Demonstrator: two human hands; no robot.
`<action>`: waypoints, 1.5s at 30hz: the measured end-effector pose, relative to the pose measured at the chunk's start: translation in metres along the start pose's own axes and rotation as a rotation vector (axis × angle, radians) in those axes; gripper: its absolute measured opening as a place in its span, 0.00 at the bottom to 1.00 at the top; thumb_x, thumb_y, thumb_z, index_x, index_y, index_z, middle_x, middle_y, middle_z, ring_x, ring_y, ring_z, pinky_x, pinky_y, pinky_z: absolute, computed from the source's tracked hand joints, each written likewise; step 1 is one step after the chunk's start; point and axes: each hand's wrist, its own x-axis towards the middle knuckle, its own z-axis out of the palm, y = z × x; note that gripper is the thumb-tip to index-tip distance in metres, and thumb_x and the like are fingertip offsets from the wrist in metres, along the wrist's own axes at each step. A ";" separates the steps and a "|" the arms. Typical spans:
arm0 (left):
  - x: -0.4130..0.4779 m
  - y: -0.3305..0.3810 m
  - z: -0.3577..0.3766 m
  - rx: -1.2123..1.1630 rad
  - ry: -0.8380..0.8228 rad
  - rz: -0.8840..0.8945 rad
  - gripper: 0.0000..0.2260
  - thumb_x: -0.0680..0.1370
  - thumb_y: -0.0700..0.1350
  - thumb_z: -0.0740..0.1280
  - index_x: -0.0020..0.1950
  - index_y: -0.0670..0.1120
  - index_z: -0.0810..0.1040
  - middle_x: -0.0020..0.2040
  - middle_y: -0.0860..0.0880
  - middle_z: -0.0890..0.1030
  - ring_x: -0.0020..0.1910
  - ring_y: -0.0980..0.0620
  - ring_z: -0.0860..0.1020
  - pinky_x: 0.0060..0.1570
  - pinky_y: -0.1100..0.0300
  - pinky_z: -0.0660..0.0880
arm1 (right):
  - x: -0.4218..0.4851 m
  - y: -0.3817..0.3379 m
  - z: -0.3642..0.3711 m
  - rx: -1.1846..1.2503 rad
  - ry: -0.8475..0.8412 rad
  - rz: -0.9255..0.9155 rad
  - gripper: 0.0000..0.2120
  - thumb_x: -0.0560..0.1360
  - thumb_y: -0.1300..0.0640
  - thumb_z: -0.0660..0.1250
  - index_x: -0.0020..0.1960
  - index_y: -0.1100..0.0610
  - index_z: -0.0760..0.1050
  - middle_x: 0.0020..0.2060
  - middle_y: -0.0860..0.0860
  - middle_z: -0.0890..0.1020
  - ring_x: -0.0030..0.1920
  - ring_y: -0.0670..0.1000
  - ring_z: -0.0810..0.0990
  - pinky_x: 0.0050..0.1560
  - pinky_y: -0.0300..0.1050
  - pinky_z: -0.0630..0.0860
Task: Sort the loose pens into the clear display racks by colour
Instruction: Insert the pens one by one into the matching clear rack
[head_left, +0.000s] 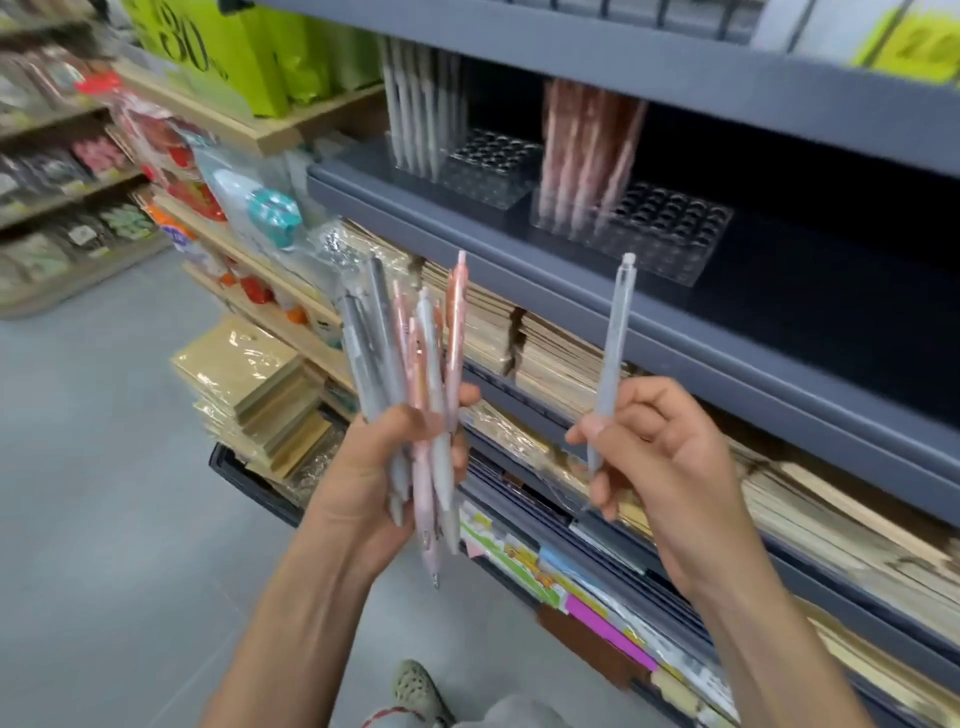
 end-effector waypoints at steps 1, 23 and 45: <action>0.004 0.010 -0.008 0.050 0.011 0.000 0.21 0.62 0.39 0.71 0.55 0.37 0.79 0.43 0.42 0.83 0.28 0.50 0.76 0.29 0.60 0.77 | 0.009 0.001 0.012 0.002 0.001 -0.003 0.10 0.70 0.53 0.74 0.48 0.51 0.76 0.40 0.58 0.83 0.28 0.51 0.76 0.27 0.39 0.73; 0.153 0.137 -0.098 0.214 -0.021 -0.041 0.22 0.61 0.39 0.72 0.54 0.42 0.79 0.40 0.43 0.81 0.30 0.48 0.77 0.30 0.59 0.78 | 0.173 -0.002 0.145 0.005 0.150 -0.106 0.04 0.74 0.54 0.67 0.49 0.50 0.78 0.41 0.55 0.81 0.28 0.56 0.78 0.27 0.44 0.74; 0.217 0.177 -0.135 0.325 -0.270 -0.227 0.10 0.66 0.38 0.68 0.38 0.50 0.87 0.36 0.46 0.80 0.30 0.51 0.77 0.31 0.61 0.77 | 0.289 -0.037 0.161 -0.575 0.834 -0.477 0.11 0.76 0.60 0.68 0.45 0.45 0.70 0.41 0.42 0.83 0.45 0.40 0.82 0.49 0.36 0.76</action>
